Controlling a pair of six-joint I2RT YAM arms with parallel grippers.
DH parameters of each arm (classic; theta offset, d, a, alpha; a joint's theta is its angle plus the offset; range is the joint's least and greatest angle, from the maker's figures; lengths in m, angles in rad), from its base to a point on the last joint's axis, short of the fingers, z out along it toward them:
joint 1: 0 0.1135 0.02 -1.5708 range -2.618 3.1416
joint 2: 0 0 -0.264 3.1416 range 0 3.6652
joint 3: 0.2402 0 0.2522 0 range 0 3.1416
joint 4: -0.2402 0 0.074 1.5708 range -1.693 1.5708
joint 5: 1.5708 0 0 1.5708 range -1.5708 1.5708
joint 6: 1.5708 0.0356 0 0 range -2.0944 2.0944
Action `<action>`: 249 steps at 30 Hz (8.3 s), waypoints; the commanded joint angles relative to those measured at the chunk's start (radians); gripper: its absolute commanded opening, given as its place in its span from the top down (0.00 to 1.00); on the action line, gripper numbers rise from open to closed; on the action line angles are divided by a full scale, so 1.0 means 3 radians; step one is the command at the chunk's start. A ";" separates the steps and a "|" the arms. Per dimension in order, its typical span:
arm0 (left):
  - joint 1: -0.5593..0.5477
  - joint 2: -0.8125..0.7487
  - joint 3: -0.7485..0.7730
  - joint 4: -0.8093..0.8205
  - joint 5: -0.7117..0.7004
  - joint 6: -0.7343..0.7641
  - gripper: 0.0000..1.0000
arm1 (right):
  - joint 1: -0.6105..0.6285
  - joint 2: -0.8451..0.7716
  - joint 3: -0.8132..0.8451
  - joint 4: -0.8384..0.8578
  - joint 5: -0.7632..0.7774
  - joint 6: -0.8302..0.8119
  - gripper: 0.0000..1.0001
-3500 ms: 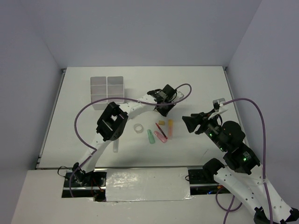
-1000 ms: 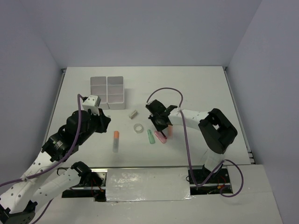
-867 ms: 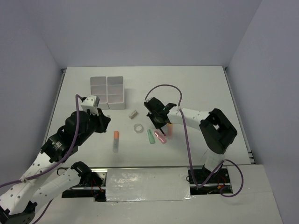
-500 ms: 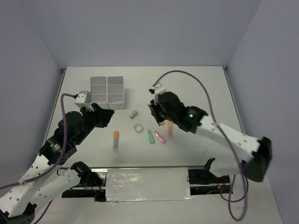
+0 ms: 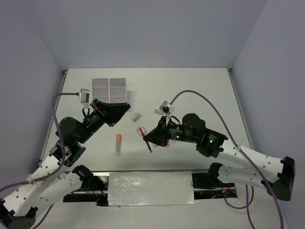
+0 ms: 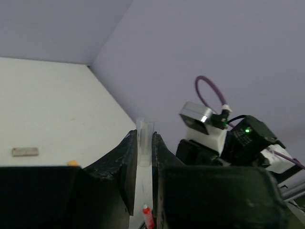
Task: Sort the stationery into containers
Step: Close the pen cap on the pen.
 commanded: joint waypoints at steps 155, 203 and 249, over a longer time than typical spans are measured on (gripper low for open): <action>-0.0031 -0.0279 0.0123 -0.0058 0.0592 0.0285 0.43 | -0.0103 0.0624 0.0644 0.1374 -0.0270 -0.0548 1.00; -0.0031 0.0068 0.0277 -0.0032 0.0944 0.0439 1.00 | -0.0077 0.0675 0.0812 0.1236 -0.0193 -0.0523 1.00; -0.0552 0.0053 -0.0296 0.0275 0.0858 0.0290 1.00 | -0.0297 0.0849 0.1743 0.1154 -0.0311 -0.0625 1.00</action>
